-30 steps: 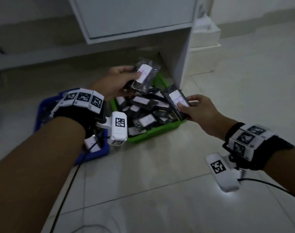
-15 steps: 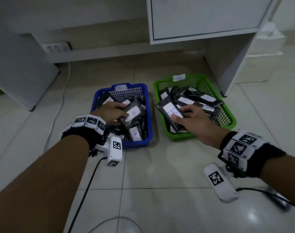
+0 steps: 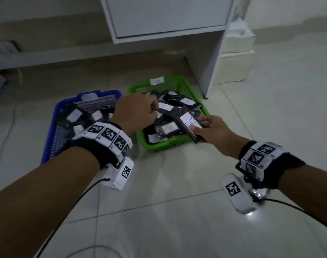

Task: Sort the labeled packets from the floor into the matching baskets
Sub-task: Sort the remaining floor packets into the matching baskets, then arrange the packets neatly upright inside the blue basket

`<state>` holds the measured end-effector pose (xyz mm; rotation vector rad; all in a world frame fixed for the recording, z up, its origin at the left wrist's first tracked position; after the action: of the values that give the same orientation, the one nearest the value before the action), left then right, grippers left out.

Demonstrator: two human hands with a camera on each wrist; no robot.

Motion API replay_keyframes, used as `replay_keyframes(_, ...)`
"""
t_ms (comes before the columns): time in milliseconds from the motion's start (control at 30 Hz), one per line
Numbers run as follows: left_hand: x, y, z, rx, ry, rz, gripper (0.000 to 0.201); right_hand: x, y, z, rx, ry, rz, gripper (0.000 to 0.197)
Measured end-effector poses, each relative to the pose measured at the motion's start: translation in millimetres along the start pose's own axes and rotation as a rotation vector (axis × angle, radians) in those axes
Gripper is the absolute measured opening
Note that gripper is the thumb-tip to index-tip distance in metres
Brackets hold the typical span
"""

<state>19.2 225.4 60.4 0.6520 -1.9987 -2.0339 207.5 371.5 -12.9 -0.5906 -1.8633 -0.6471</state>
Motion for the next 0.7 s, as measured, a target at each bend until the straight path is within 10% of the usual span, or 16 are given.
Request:
replay_keyframes(233, -94.2, -43.8, 26.3, 0.141, -0.235, 0.071, 0.015, 10.4, 59.7, 44.6, -0.193, 0.059, -0.094, 0.021)
replay_keyframes(400, -135.4, -82.6, 9.9, 0.253, -0.304, 0.008, 0.024, 47.4, 45.7, 92.0, -0.034, 0.168, -0.291, 0.002)
replay_keyframes(533, -154.1, -114.4, -6.4, 0.370, -0.330, -0.065, 0.055, 48.4, 34.5, 114.3, 0.173, 0.140, -0.495, 0.029)
replay_keyframes(700, -173.6, -130.4, -14.4, 0.466, -0.350, -0.194, 0.016, 45.2, 50.2, 114.5, 0.224, 0.163, -0.528, 0.031)
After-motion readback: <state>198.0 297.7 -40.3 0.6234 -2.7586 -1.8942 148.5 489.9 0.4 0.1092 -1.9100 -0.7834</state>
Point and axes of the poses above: each hand's wrist, its own z-axis towards the middle knuckle, its own y-axis out of the back of the hand, x = y × z, the point moved 1 cm from there along z, towards the middle knuckle, and after that the axes turned 6 degrees about x, right-handed, at the moved point
